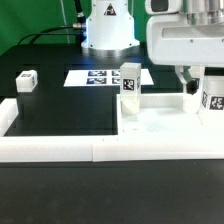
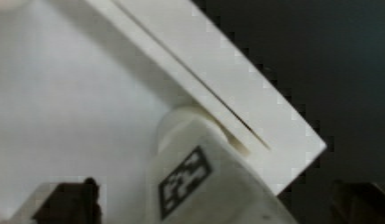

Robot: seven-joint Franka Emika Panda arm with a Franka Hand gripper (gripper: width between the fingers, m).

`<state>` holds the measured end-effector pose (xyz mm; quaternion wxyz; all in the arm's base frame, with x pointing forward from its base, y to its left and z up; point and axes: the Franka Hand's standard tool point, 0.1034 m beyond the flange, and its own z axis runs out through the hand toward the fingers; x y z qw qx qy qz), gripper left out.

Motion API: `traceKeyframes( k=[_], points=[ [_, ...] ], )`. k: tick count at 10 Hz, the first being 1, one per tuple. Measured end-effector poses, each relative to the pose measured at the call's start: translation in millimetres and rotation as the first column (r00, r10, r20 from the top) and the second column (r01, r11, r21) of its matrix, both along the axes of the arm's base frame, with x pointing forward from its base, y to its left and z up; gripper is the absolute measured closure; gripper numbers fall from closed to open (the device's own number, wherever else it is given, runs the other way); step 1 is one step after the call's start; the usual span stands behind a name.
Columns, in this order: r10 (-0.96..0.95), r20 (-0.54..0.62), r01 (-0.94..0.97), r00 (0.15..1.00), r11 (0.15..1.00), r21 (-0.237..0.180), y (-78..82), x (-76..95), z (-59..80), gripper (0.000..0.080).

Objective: Assemble square table

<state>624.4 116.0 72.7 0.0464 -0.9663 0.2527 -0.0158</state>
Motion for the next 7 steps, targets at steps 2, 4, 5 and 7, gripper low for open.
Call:
traceKeyframes(
  k=[2, 4, 5, 7],
  points=[
    [0.257, 0.024, -0.256, 0.966, 0.965, -0.049, 0.9, 7.4, 3.9, 0.0151],
    [0.233, 0.021, -0.232, 0.972, 0.972, -0.047, 0.5, 6.5, 3.0, 0.0248],
    [0.229, 0.021, -0.228, 0.973, 0.973, -0.047, 0.5, 6.5, 3.0, 0.0428],
    [0.056, 0.013, -0.056, 0.998, 0.998, -0.033, 0.7, 6.4, 2.9, 0.0511]
  ],
)
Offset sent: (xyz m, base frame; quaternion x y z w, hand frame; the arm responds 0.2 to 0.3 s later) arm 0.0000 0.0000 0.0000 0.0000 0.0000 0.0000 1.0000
